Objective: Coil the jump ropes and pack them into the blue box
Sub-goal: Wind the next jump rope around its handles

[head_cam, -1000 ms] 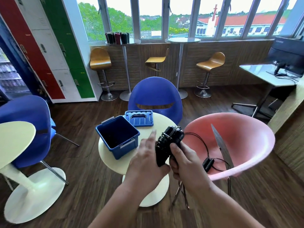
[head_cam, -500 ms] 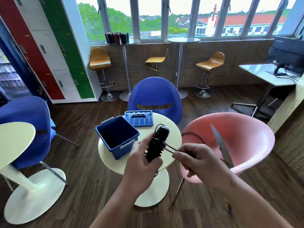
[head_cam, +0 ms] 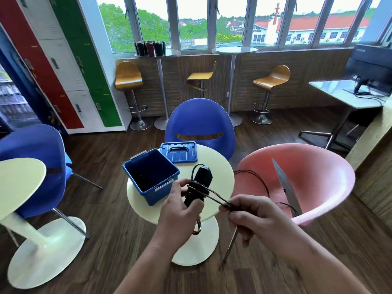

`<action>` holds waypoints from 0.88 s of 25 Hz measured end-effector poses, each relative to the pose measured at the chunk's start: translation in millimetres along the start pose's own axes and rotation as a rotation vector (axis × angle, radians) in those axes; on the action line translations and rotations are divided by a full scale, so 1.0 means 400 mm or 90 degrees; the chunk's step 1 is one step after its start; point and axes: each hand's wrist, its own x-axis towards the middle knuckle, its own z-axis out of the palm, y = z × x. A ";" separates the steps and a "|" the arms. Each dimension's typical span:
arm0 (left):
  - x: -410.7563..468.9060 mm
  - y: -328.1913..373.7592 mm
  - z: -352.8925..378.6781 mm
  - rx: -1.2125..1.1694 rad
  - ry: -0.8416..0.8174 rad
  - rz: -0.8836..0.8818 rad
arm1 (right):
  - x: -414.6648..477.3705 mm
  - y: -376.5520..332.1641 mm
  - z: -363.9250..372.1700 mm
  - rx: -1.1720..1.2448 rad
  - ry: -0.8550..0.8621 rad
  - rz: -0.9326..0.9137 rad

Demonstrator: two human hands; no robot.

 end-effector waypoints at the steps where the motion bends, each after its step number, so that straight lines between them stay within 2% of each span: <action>1: -0.002 0.000 -0.003 -0.055 -0.013 -0.011 | -0.002 0.009 -0.012 0.005 0.025 0.003; 4: -0.014 0.002 -0.004 -0.241 -0.071 -0.050 | -0.002 0.043 -0.041 0.042 0.114 0.012; 7: -0.023 0.005 -0.004 -0.365 -0.099 -0.085 | -0.002 0.082 -0.063 0.243 0.181 0.030; 12: -0.036 0.014 0.007 -0.414 -0.117 -0.107 | 0.000 0.062 -0.055 0.562 0.127 -0.066; 14: -0.039 0.014 0.014 -0.410 -0.123 -0.110 | 0.007 0.037 -0.039 0.637 0.134 -0.100; 16: -0.039 0.010 0.020 -0.414 -0.134 -0.109 | 0.019 0.020 -0.023 0.641 0.114 -0.106; 22: -0.048 -0.010 0.027 -0.423 -0.160 -0.126 | 0.042 -0.019 -0.034 0.411 -0.019 -0.122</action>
